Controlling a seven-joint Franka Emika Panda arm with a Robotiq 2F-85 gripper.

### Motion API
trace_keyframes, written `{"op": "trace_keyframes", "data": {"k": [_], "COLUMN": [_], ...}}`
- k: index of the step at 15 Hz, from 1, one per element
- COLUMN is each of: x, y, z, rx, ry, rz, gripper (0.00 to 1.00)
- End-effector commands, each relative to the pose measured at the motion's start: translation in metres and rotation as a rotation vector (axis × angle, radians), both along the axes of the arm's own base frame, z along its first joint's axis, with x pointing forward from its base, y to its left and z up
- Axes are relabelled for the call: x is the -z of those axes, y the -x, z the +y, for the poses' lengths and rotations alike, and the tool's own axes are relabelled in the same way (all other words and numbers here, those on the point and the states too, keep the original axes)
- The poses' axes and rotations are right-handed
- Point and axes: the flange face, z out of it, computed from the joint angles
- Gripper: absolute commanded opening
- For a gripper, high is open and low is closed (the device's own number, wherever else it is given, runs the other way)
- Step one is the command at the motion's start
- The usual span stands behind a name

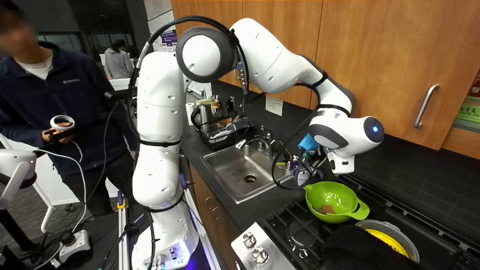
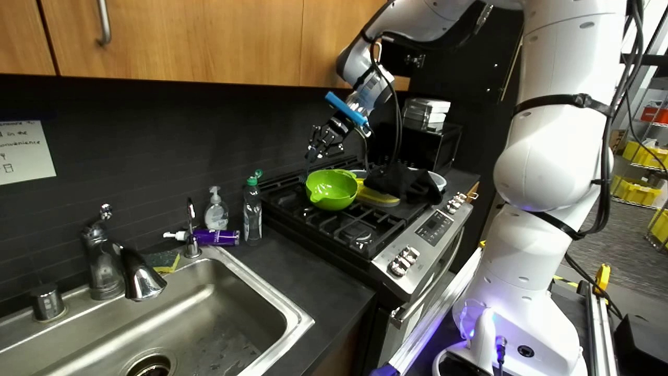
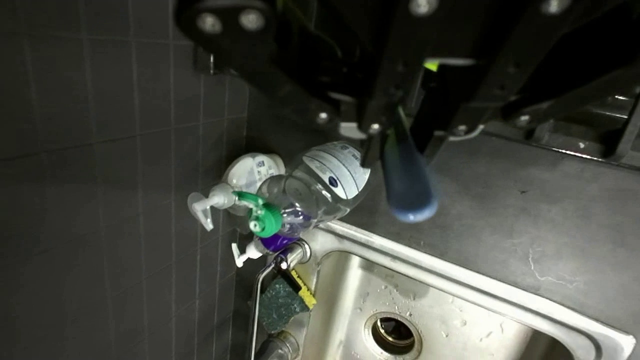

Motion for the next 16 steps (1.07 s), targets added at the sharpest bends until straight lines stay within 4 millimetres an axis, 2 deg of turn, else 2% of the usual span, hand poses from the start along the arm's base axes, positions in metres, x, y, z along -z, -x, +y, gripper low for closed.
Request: {"op": "trace_keyframes", "data": {"k": [1, 4, 8, 10, 16], "x": [0.019, 0.041, 0.054, 0.053, 0.034], "y": [0.033, 0.056, 0.075, 0.077, 0.074], "z": [-0.005, -0.01, -0.017, -0.02, -0.027], "rx": [0.084, 0.124, 0.14, 0.134, 0.062], "ry": [-0.045, -0.096, -0.17, -0.193, -0.289], "rz": [0.009, 0.028, 0.007, -0.005, -0.058], "gripper": [0.05, 0.05, 0.05, 0.05, 0.05]}}
